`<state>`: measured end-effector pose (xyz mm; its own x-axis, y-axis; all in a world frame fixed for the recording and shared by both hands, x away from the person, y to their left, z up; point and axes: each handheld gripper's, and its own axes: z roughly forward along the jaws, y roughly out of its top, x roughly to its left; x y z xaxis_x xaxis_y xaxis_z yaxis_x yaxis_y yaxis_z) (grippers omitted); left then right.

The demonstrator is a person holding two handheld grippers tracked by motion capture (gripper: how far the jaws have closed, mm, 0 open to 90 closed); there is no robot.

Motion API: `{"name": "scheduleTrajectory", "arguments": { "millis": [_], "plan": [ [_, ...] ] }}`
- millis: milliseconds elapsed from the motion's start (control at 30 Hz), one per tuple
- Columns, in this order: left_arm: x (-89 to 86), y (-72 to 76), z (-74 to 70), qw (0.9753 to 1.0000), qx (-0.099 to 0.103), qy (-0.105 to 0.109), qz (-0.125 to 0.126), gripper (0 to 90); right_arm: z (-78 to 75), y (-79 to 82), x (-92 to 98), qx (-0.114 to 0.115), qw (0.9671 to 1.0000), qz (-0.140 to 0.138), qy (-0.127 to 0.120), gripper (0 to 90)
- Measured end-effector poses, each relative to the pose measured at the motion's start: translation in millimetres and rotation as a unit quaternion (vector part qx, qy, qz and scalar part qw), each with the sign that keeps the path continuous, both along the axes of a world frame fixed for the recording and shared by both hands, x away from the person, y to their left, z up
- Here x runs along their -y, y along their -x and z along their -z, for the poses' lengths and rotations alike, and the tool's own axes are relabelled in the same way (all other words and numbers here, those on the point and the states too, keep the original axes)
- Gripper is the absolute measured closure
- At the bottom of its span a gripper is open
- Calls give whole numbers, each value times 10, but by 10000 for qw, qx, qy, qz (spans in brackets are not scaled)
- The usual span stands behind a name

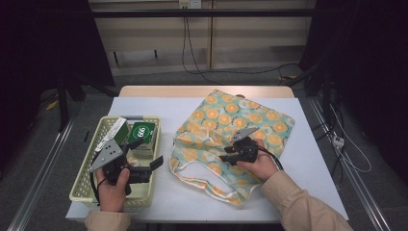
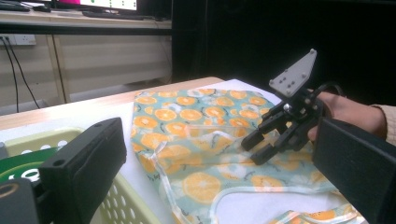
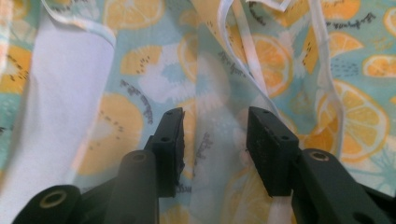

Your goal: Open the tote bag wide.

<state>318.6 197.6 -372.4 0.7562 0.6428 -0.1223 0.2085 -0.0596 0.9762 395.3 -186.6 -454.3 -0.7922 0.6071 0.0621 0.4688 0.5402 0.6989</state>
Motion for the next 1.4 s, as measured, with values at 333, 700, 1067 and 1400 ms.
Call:
{"name": "scheduleTrajectory", "arguments": {
  "millis": [333,700,1067,1400],
  "plan": [
    [-3,1,-6,10000,25,-32,-7,29,27,-43,17,181,9998,64,33,788],
    [-7,2,-8,10000,24,-55,-6,29,5,-50,23,168,9997,93,116,900],
    [6,-1,-7,10000,15,-53,14,29,-210,116,-100,-38,9995,-218,-210,900],
    [10,3,-16,10000,36,-27,23,29,-495,104,-78,-38,9968,-181,-773,900]
  ]
}}
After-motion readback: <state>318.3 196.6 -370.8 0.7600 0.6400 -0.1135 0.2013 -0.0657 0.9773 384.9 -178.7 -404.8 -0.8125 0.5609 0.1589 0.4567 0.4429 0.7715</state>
